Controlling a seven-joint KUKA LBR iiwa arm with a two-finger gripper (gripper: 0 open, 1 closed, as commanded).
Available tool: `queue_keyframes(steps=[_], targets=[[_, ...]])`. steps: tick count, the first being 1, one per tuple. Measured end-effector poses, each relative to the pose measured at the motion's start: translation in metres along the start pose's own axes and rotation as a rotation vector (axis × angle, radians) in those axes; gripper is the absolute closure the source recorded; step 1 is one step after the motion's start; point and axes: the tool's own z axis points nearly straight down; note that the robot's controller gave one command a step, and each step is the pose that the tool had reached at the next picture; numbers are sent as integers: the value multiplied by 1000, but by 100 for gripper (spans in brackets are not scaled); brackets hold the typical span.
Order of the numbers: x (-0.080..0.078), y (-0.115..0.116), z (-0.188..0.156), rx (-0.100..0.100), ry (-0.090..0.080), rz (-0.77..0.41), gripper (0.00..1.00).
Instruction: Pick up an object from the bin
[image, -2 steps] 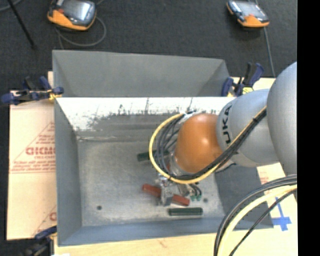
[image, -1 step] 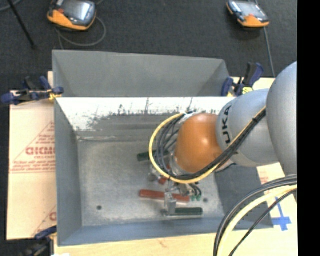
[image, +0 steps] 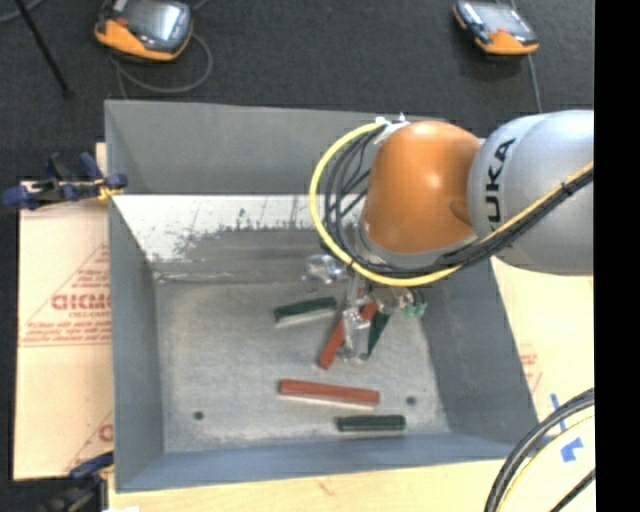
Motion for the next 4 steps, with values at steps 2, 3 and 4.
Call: queue_keyframes(steps=[2,3,4], targets=[[-35,-52,104,-2,1,-72,100],[-33,-52,106,-4,7,-71,0],[-43,-50,88,-3,6,82,0]])
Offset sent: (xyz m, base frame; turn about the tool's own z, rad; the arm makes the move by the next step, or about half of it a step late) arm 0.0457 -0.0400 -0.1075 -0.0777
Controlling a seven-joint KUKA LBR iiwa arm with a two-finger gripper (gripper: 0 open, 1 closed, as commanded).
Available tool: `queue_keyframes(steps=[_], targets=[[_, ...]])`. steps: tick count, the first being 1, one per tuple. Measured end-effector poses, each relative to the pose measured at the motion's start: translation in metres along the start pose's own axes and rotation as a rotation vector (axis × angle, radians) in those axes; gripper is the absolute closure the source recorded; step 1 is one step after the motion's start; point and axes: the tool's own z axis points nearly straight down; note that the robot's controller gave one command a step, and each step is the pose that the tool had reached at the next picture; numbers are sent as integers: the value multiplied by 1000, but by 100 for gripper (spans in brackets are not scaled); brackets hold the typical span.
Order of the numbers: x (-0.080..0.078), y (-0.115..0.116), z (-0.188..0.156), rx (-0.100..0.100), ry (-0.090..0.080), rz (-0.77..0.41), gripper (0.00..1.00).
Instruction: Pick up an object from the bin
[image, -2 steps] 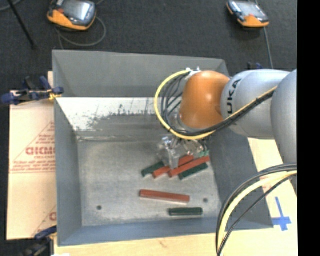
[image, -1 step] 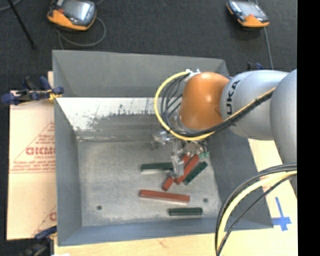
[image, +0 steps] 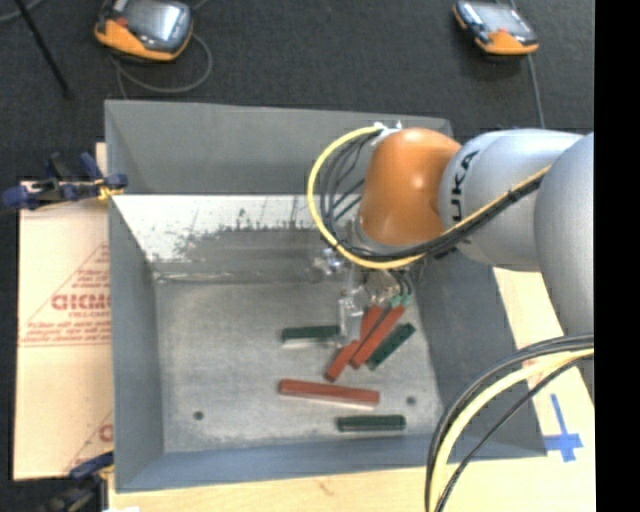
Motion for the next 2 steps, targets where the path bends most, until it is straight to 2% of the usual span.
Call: queue_keyframes(steps=[1,2], targets=[[39,-14,24,-1,6,43,0],[37,-14,20,0,6,43,100]])
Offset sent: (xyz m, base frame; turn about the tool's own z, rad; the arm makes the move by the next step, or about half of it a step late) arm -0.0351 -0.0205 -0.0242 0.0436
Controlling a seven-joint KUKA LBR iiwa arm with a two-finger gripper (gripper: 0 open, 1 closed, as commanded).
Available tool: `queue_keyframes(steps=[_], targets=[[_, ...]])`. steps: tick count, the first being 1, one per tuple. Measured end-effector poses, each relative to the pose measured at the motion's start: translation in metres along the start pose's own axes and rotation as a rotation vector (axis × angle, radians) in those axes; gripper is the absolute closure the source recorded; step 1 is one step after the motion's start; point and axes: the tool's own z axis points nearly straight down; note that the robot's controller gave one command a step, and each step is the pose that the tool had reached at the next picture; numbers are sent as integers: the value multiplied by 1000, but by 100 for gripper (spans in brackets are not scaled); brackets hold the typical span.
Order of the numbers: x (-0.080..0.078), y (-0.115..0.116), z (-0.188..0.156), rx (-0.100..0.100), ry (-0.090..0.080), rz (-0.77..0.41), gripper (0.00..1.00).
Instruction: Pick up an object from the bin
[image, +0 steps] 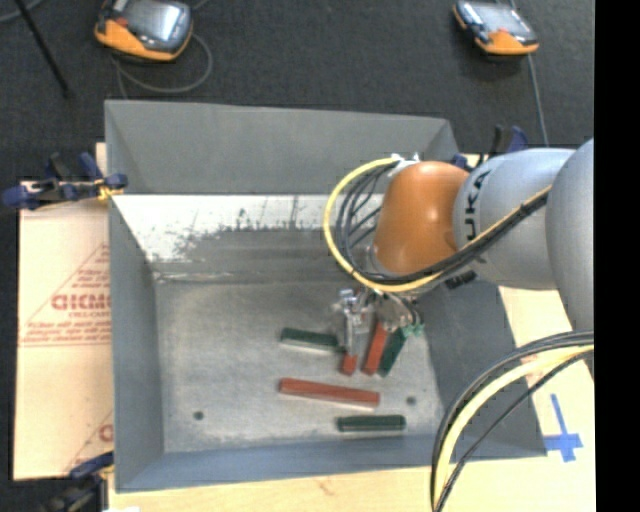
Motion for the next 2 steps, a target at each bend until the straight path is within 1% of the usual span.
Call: queue_keyframes(steps=[1,2], targets=[[0,0,2,0,-5,1,0],[0,0,1,-1,0,2,100]])
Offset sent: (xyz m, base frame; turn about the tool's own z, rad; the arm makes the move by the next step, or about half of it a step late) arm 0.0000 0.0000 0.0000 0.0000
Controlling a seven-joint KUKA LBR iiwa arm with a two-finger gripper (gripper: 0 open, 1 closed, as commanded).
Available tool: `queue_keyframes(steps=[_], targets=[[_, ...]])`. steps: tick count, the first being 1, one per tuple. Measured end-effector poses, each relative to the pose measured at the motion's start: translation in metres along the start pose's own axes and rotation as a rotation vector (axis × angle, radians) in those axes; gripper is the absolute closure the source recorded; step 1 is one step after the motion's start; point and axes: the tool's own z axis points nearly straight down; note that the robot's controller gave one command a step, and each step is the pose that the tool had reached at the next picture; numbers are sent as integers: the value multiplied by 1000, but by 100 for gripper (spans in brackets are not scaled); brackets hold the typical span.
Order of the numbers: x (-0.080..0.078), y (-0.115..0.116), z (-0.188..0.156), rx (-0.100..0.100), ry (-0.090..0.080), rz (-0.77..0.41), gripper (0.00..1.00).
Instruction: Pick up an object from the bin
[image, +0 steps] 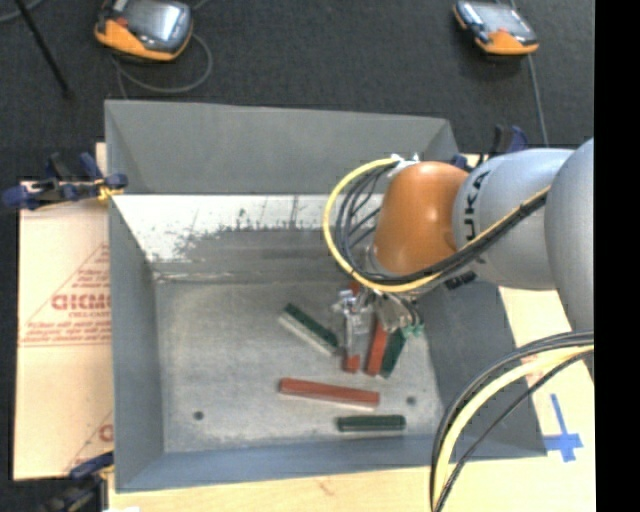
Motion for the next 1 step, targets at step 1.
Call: queue_keyframes(steps=[1], targets=[[0,0,1,0,-5,0,0]])
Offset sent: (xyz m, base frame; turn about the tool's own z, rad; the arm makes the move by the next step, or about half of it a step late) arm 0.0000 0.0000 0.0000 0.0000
